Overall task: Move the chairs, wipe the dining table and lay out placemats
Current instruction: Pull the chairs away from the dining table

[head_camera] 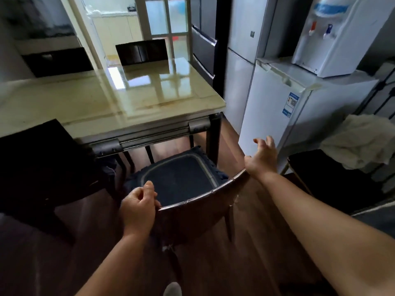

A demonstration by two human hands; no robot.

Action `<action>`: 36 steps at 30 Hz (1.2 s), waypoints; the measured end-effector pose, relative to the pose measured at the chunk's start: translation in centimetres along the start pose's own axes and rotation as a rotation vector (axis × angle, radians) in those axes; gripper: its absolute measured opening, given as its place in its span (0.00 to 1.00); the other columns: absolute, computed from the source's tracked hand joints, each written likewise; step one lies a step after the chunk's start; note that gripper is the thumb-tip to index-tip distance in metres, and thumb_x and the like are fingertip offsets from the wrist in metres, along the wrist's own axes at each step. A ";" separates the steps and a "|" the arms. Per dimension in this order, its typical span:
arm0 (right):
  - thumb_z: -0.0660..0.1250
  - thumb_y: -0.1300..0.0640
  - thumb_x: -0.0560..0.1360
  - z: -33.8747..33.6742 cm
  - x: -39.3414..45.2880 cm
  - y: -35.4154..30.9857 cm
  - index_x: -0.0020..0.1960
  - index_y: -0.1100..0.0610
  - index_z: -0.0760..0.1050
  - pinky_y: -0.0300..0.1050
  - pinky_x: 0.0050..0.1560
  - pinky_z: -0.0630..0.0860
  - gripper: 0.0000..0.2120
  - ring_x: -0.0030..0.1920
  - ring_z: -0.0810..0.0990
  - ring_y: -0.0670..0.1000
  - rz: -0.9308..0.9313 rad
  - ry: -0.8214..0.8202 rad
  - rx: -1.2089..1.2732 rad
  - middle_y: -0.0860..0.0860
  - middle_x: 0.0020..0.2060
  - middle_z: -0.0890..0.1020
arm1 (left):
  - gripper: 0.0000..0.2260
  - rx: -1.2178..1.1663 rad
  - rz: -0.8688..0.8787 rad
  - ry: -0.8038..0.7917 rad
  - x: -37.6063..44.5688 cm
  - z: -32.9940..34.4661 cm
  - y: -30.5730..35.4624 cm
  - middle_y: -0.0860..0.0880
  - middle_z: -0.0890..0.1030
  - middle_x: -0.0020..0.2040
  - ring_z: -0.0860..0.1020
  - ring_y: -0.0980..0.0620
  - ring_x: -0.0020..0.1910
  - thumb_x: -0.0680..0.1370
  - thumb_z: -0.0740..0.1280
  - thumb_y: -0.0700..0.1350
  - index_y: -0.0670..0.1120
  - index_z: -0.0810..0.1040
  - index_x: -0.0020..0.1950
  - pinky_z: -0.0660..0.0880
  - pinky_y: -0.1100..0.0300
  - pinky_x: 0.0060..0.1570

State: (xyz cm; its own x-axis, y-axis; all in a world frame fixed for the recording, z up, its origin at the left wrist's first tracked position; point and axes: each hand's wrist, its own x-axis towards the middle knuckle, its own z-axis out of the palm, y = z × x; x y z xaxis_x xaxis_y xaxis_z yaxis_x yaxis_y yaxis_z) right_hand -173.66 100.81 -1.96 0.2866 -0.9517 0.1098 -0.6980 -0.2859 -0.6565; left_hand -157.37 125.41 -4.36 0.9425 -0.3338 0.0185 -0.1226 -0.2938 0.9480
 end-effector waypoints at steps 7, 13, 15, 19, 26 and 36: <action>0.73 0.56 0.67 -1.2 2.5 3.2 0.72 0.62 0.55 0.48 0.64 0.66 0.40 0.65 0.68 0.60 0.153 -0.062 0.262 0.62 0.66 0.67 | 0.08 -0.324 -0.354 0.336 -3.7 2.8 -0.5 0.50 0.75 0.35 0.72 0.52 0.34 0.74 0.67 0.49 0.50 0.72 0.37 0.71 0.57 0.36; 0.70 0.55 0.65 0.3 3.5 3.5 0.60 0.49 0.60 0.51 0.47 0.78 0.28 0.47 0.76 0.56 0.361 -0.175 0.428 0.56 0.56 0.73 | 0.12 -0.383 -0.511 0.467 -2.8 3.6 0.5 0.49 0.71 0.31 0.68 0.52 0.28 0.70 0.68 0.42 0.48 0.65 0.33 0.69 0.58 0.31; 0.66 0.57 0.64 0.8 4.1 2.8 0.54 0.48 0.59 0.50 0.41 0.77 0.24 0.43 0.76 0.56 0.381 -0.153 0.427 0.56 0.53 0.73 | 0.13 -0.375 -0.491 0.504 -2.0 3.7 0.7 0.50 0.67 0.29 0.64 0.53 0.27 0.69 0.64 0.37 0.49 0.62 0.31 0.65 0.59 0.28; 0.65 0.59 0.66 2.0 5.0 1.2 0.56 0.50 0.60 0.44 0.36 0.71 0.22 0.45 0.75 0.56 0.398 -0.106 0.435 0.56 0.53 0.72 | 0.13 -0.378 -0.469 0.500 0.6 3.4 0.7 0.51 0.65 0.29 0.63 0.53 0.27 0.69 0.62 0.35 0.49 0.61 0.31 0.63 0.59 0.28; 0.64 0.62 0.68 6.1 7.7 -3.7 0.59 0.55 0.61 0.47 0.42 0.72 0.22 0.52 0.74 0.58 0.424 -0.047 0.474 0.59 0.58 0.71 | 0.13 -0.433 -0.445 0.474 9.0 1.8 1.3 0.50 0.66 0.29 0.64 0.53 0.27 0.71 0.61 0.34 0.48 0.63 0.32 0.63 0.60 0.28; 0.64 0.65 0.68 11.4 11.6 -10.5 0.54 0.51 0.59 0.56 0.48 0.78 0.21 0.51 0.74 0.58 0.469 -0.022 0.478 0.59 0.57 0.70 | 0.13 -0.474 -0.443 0.398 20.6 0.6 1.2 0.48 0.67 0.32 0.65 0.51 0.31 0.71 0.60 0.32 0.48 0.63 0.32 0.65 0.57 0.34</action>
State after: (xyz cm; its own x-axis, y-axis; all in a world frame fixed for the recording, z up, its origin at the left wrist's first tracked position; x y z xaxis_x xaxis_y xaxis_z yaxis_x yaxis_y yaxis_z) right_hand -155.55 94.02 -2.33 0.0400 -0.9592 -0.2800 -0.3859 0.2436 -0.8898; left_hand -138.30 117.70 -3.01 0.9245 0.1000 -0.3678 0.3556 0.1211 0.9267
